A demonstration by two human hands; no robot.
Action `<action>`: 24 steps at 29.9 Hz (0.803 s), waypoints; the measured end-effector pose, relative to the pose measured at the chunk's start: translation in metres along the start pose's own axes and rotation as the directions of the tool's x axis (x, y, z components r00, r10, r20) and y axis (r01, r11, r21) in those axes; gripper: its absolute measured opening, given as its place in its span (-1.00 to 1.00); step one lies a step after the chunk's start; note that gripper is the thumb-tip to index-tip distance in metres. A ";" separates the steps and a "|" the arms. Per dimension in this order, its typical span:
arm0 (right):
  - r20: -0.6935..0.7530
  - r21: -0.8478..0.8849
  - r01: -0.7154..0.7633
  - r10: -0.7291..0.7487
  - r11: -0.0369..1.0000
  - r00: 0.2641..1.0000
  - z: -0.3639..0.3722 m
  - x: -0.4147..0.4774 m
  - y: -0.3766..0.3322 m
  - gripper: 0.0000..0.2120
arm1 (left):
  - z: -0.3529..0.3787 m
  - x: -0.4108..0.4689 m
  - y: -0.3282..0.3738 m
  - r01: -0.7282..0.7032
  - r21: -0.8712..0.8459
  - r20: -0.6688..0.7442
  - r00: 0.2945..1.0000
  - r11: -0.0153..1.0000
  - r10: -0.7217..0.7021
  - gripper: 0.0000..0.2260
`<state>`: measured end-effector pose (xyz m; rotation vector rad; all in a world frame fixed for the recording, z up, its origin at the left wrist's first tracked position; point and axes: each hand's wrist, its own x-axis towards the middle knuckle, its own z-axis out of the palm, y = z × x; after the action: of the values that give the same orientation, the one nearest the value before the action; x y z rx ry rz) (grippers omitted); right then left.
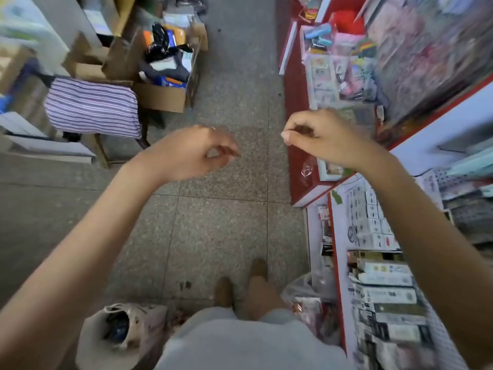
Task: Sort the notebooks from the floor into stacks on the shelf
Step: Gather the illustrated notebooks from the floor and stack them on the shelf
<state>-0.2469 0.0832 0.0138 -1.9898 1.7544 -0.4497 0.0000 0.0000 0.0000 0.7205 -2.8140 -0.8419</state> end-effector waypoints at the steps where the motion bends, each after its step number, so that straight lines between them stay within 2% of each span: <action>1: -0.011 0.027 -0.009 0.010 1.000 1.000 -0.002 0.003 0.004 -0.83 | -0.001 0.009 -0.002 -0.001 -0.020 0.002 1.000 1.000 0.001 -0.83; 5: -0.015 0.025 -0.057 0.057 0.998 0.998 -0.022 0.028 0.037 -0.83 | -0.009 0.061 -0.011 -0.024 -0.012 0.016 1.000 1.000 0.024 -0.83; 11: -0.124 0.108 -0.054 0.067 0.993 0.990 -0.087 0.090 0.111 -0.85 | -0.040 0.161 -0.037 -0.026 0.104 0.049 0.999 0.994 0.021 -0.81; 17: -0.148 0.067 0.035 -0.025 0.997 0.989 -0.162 0.179 0.169 -0.84 | -0.094 0.259 -0.070 0.044 0.111 -0.017 0.999 0.993 -0.042 -0.81; 24: -0.145 0.118 0.088 -0.070 0.989 0.987 -0.215 0.318 0.201 -0.86 | -0.149 0.342 -0.133 0.100 0.036 -0.133 0.987 0.994 -0.094 -0.82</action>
<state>-0.4836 -0.2750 0.0738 -1.9868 1.6886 -0.7235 -0.2103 -0.3320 0.0444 0.8910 -2.7067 -0.7229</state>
